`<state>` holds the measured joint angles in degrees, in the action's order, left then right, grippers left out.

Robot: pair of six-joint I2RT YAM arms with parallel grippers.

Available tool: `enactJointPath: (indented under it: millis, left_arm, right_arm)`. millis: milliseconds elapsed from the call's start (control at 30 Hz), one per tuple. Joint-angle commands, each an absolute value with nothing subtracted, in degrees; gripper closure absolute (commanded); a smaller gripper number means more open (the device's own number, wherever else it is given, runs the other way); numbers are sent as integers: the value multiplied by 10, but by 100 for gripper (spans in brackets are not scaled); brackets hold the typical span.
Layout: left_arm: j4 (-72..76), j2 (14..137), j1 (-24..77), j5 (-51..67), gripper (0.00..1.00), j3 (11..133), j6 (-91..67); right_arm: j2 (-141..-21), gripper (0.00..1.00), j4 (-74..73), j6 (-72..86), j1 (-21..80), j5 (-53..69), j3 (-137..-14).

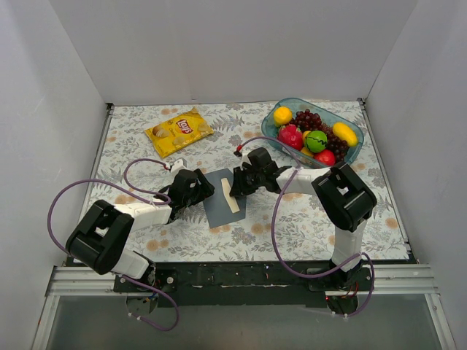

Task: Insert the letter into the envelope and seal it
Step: Place the letter in the envelope.

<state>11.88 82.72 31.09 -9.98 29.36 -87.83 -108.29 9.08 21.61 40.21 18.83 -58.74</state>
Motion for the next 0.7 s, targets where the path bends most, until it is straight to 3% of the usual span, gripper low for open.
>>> enactJointPath:
  millis: [0, 667]
  left_arm:
    - [37, 851, 314, -73, 37, 271, -873]
    - [33, 811, 314, -75, 39, 256, -892]
  right_arm:
    - [-1097, 73, 88, 209, 413, 199, -604]
    - [-1105, 76, 87, 216, 426, 208, -608]
